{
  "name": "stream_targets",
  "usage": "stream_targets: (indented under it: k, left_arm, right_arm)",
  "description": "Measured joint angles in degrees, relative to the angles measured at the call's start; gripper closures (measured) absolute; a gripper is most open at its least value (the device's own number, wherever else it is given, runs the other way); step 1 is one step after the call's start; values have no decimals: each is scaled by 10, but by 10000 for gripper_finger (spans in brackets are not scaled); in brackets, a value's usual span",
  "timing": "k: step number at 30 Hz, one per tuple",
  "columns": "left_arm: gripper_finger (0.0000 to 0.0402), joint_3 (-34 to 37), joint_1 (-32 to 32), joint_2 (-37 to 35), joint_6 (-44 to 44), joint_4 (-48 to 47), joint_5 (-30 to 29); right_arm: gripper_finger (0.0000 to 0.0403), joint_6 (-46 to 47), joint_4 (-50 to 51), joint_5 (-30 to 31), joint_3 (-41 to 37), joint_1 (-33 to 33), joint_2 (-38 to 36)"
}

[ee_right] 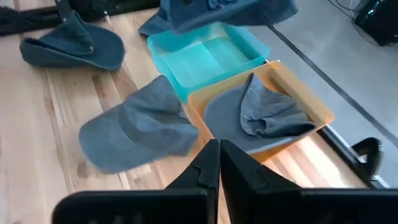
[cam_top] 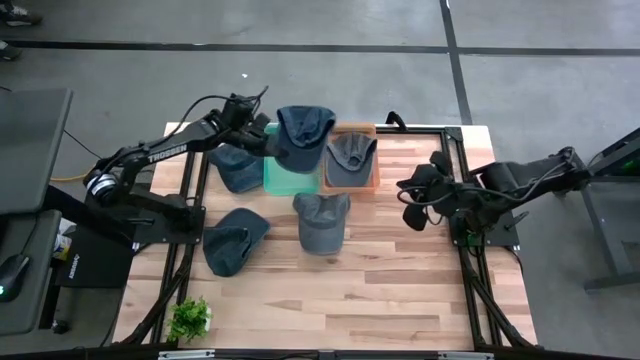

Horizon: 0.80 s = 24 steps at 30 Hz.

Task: Pick & Place hat
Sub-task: Put the bottom right blue cap into the green bin

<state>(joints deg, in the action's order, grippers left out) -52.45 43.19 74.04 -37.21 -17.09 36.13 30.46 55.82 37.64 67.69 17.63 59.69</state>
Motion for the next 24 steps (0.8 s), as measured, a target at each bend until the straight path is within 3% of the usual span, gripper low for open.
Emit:
stream_targets:
  k: [6,24]
  left_arm:
    - [396,1,16,-27,34,-73,-78]
    - [396,1,14,-28,-8,-102,-162]
  right_arm:
    - [400,27,-82,-1,-59,0,-1]
    - [402,57,-316,-58,-218,-34,-1]
